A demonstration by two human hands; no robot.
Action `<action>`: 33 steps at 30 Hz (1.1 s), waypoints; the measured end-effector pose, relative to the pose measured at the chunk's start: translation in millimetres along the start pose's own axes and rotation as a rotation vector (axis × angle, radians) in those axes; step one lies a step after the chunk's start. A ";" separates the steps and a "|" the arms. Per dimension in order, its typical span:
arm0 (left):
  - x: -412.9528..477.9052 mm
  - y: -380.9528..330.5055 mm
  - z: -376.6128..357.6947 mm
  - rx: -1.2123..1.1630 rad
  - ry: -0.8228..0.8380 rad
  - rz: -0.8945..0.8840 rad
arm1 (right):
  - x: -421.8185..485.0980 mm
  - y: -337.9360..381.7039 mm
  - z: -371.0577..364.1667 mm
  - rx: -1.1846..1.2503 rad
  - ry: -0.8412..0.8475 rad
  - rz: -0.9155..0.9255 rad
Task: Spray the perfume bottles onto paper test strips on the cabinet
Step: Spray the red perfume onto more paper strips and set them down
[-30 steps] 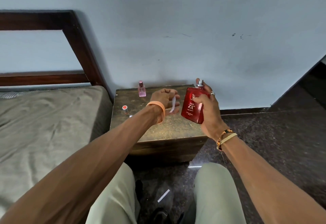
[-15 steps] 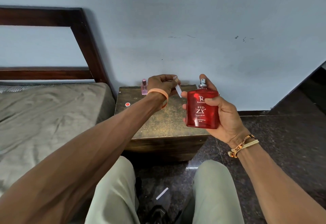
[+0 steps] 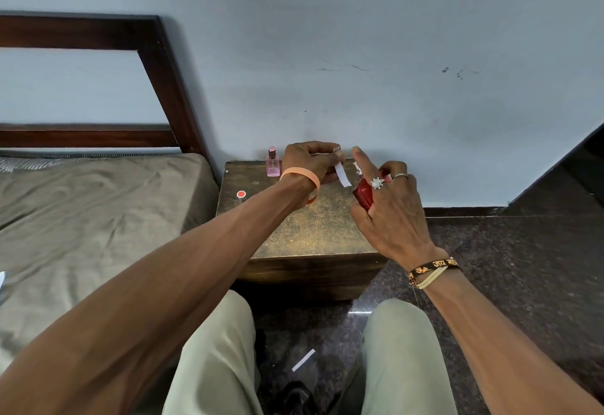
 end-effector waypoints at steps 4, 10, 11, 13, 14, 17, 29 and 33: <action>2.3 -2.6 1.0 0.004 -0.022 -0.014 | 3.4 1.8 2.3 -0.108 -0.005 -0.007; 3.3 -3.0 -0.1 -0.004 -0.040 -0.038 | 9.9 12.4 2.3 -0.216 0.019 0.016; 3.7 -2.3 0.1 -0.002 -0.041 -0.039 | 9.7 12.3 0.7 -0.231 0.036 0.012; 4.8 -1.7 0.9 -0.003 -0.043 -0.038 | 7.1 10.9 -3.8 -0.259 0.069 0.005; 5.3 -1.6 1.6 -0.004 -0.044 -0.036 | 5.1 9.8 -5.9 -0.270 0.080 0.001; 7.2 -1.3 4.7 -0.002 -0.052 -0.034 | 0.4 6.5 -9.7 -0.260 0.081 -0.021; 7.1 5.7 4.7 -0.014 -0.012 0.007 | 8.5 5.8 -10.1 -0.225 0.093 -0.042; 7.7 10.1 2.1 -0.025 0.028 0.026 | 15.5 5.6 -10.8 -0.161 0.099 -0.070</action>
Point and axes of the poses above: each hand's wrist, its own x-axis towards the middle knuckle, its own z-axis out of the back of the hand, y = z × x, the point moved 4 cm from there along x, towards the middle knuckle, and after that the axes turned 11 degrees about z, right-handed, at the moved point
